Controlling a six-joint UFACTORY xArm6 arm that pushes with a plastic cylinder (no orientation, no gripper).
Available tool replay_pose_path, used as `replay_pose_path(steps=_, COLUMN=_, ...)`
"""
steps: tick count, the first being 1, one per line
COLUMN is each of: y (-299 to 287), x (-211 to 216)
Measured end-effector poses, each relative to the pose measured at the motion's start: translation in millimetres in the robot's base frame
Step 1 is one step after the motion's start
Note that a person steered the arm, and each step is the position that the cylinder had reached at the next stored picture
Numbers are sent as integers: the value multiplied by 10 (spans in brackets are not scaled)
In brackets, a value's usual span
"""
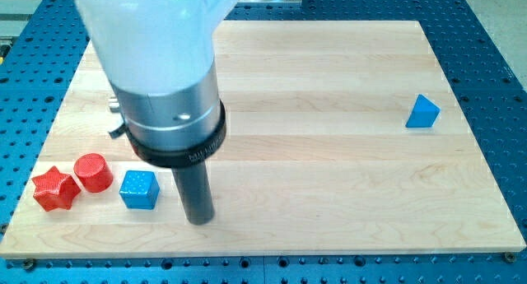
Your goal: Move the blue triangle to the center of the board
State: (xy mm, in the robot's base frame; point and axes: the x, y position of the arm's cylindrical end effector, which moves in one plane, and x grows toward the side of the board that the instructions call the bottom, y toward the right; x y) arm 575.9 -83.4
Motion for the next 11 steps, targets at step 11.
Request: replay_pose_path(steps=11, y=777, x=-1071)
